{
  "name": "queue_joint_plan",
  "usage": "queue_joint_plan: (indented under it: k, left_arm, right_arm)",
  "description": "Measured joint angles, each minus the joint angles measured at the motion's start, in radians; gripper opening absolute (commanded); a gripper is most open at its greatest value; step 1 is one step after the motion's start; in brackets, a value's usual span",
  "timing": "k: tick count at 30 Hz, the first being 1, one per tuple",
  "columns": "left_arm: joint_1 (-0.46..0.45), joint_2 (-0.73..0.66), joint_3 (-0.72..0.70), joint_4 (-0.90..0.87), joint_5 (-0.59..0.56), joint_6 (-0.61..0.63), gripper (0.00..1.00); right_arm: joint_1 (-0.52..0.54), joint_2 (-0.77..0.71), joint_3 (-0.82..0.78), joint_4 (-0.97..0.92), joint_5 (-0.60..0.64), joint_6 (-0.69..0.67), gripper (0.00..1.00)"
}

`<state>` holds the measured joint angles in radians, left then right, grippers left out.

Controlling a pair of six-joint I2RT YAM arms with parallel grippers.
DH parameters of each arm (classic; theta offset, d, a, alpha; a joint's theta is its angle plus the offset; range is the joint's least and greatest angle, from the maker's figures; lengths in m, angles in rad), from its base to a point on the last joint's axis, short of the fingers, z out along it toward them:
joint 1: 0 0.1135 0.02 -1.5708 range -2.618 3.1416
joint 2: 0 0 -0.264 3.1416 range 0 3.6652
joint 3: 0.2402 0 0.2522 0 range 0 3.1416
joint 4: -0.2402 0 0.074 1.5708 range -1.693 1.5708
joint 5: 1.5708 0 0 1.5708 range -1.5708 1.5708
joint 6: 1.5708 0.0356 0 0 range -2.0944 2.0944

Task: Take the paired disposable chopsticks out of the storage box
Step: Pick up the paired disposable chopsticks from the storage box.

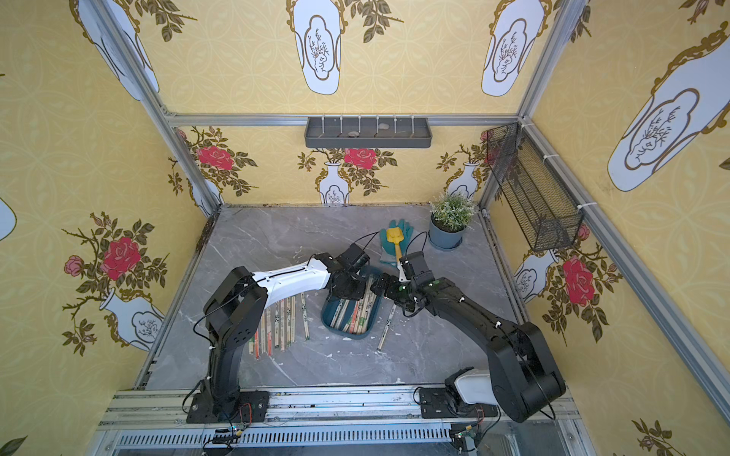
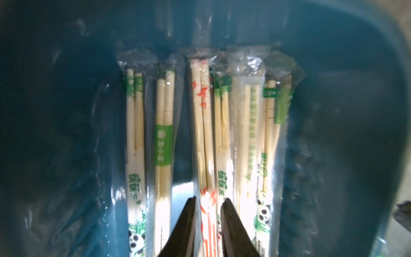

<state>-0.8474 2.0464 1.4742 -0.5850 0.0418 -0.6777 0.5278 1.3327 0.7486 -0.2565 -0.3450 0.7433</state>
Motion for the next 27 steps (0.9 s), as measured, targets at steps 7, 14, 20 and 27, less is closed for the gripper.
queue_joint_plan:
  k: [7,14,20,27]
  left_arm:
    - [0.000,0.021,-0.003,0.002,-0.012,-0.003,0.23]
    - [0.000,0.033,-0.003,0.007,-0.012,-0.004,0.30]
    - [0.000,0.034,-0.003,0.009,-0.008,-0.004,0.21]
    - [0.000,0.030,-0.003,0.009,-0.006,-0.010,0.07]
  right_arm:
    - [0.000,0.000,0.000,0.000,0.000,-0.004,0.98]
    - [0.000,0.000,0.000,0.000,0.000,-0.004,0.98]
    - [0.000,0.000,0.000,0.000,0.000,-0.004,0.98]
    - [0.000,0.000,0.000,0.000,0.000,-0.004,0.97]
